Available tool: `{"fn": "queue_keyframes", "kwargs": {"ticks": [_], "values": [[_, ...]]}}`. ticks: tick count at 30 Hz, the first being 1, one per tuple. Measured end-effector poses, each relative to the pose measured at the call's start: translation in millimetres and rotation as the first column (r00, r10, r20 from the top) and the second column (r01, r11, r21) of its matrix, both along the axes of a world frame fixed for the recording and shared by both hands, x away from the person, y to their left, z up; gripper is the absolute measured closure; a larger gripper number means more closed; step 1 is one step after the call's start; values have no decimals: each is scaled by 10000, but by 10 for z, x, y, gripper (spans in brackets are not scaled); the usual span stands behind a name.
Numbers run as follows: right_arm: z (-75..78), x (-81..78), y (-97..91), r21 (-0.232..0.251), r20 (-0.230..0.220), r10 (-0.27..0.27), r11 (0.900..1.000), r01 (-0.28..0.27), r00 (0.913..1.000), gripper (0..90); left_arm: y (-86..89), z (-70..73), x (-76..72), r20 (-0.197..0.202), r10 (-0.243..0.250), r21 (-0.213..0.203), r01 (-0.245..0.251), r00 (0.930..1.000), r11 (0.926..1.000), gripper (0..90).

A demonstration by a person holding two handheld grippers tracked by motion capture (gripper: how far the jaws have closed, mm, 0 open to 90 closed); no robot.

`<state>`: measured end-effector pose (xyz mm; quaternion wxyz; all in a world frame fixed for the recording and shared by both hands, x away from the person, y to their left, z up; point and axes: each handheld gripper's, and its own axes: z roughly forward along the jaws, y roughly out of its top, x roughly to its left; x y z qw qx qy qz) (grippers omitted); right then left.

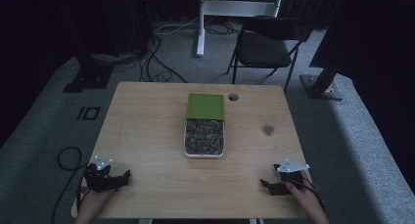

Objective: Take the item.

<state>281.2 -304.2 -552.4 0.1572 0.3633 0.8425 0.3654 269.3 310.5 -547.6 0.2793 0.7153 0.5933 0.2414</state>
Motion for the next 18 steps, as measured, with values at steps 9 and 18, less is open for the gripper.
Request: {"fn": "queue_keyframes", "kwargs": {"ticks": [9, 18], "values": [[-2, -1, 4, -14, -16, 140, 9999, -140, 9999, 128, 0, 0, 0, 1, 1, 3, -1, 10000, 10000, 2], [-2, -1, 5, -19, -22, 160, 9999, -160, 9999, 124, 0, 0, -1, -3, 3, 3, -3, 10000, 10000, 2]]}}
